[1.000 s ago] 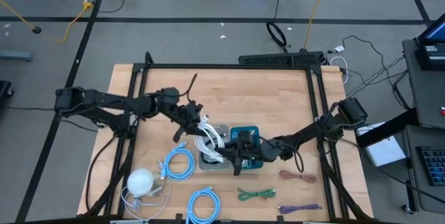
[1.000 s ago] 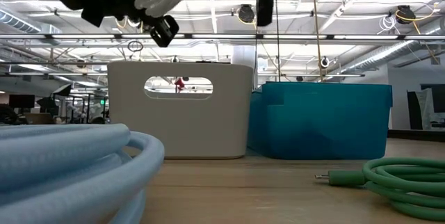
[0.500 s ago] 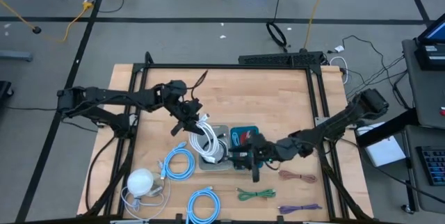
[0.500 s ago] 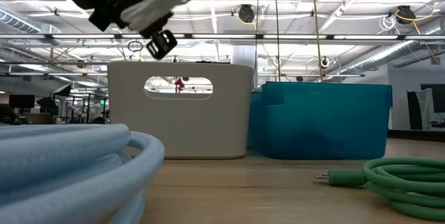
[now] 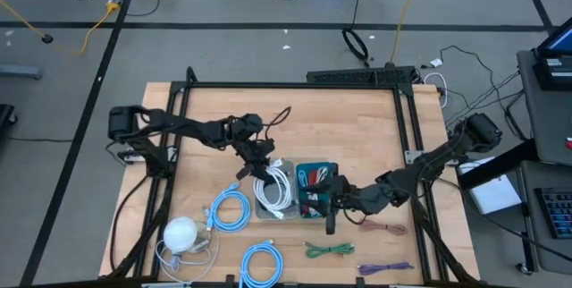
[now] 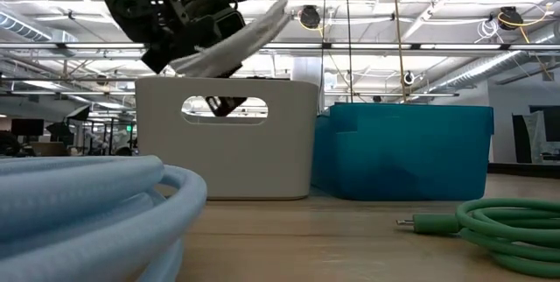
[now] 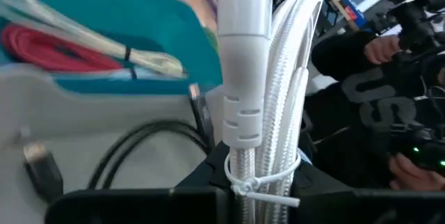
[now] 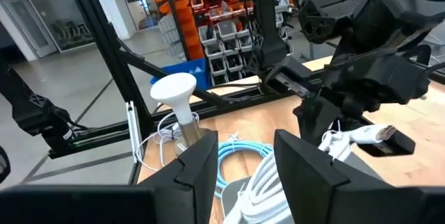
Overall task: Pick & Place USB Port
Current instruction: Put the white display cable into the gray bin, then put the brown charger cable into the blue bin
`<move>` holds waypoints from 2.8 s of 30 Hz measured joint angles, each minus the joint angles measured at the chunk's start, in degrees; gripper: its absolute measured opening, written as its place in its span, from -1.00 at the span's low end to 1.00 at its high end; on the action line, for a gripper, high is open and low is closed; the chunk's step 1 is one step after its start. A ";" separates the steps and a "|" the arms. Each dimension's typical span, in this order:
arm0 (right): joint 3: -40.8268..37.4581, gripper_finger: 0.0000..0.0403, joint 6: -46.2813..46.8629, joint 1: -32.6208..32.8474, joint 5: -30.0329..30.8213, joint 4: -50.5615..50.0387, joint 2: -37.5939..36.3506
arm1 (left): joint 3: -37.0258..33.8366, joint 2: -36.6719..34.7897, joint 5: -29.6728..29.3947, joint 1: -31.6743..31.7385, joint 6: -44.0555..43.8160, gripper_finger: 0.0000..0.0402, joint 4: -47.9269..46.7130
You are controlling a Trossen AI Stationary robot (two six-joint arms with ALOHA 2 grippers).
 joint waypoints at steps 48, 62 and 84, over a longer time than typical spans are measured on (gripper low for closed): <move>-7.10 -0.37 3.45 -5.33 -0.51 8.17 0.00 | 0.17 0.38 -15.99 -2.88 3.23 -0.57 -8.48; -7.10 -0.36 3.76 -6.48 -3.49 8.17 0.00 | 6.56 0.38 -28.76 -6.24 9.99 0.21 -19.74; -7.10 -0.36 2.56 -6.46 -3.51 7.42 0.00 | 18.63 0.38 -67.66 -16.66 17.35 0.24 -39.39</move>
